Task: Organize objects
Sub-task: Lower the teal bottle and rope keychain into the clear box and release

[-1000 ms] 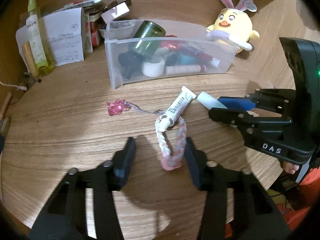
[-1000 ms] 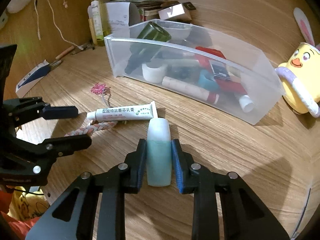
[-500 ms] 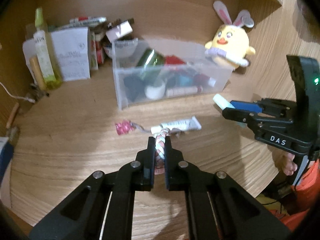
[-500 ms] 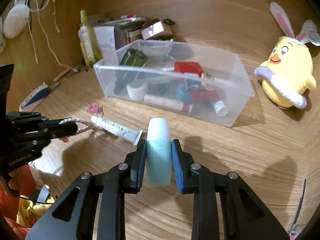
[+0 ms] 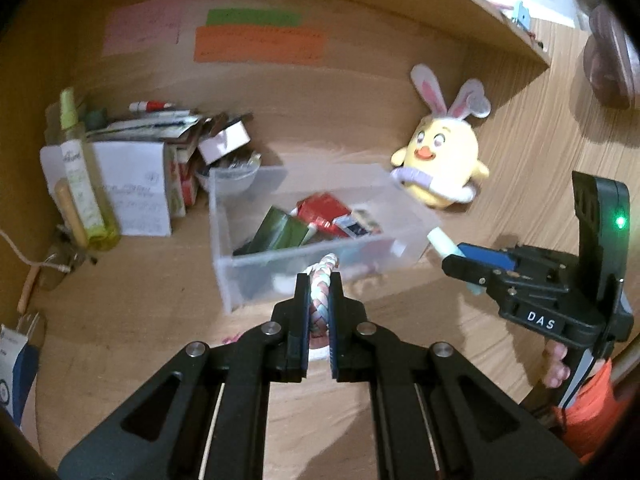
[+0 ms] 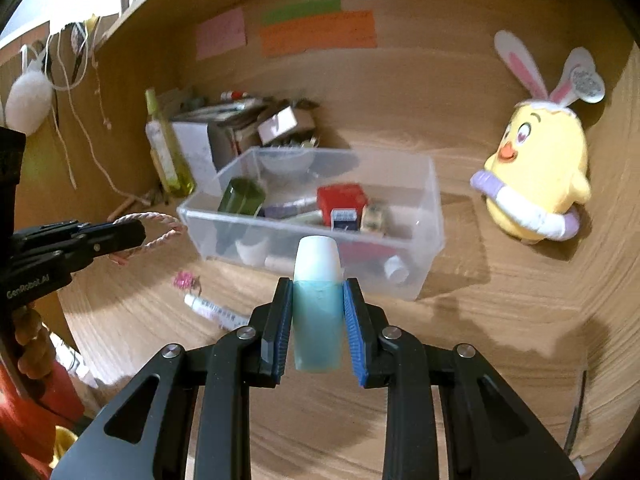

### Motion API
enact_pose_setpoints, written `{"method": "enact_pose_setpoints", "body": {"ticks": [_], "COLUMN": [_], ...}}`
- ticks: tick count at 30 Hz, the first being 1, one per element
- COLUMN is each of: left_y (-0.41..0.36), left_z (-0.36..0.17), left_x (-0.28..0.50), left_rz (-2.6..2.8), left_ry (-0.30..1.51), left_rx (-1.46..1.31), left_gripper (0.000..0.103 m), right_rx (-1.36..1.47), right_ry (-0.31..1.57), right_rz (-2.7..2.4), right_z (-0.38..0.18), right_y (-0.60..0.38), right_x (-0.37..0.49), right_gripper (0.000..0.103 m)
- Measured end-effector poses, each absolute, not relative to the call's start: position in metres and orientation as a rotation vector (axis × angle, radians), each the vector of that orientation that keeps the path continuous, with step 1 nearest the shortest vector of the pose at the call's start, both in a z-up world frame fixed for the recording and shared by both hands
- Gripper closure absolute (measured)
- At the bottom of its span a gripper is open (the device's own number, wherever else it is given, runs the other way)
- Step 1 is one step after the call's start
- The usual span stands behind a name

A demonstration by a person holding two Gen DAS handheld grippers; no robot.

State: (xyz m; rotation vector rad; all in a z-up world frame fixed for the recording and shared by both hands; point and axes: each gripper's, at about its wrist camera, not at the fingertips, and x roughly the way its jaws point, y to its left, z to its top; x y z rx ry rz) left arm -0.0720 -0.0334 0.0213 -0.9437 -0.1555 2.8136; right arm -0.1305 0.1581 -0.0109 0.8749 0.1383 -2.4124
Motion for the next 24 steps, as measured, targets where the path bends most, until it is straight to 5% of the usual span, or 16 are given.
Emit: {"method": "enact_pose_setpoints", "body": {"ticks": [24], "left_y": [-0.004], "left_z": [0.037], "left_x": [-0.195], "left_rz": [2.791], "left_ry": [-0.164], "left_rx": [-0.993], "left_gripper": [0.097], "right_rx": [0.816], "right_ry": [0.134], "right_rz": [-2.519], "right_z": [0.025], "right_y": [0.146], "right_x": [-0.210], "right_gripper": [0.080]}}
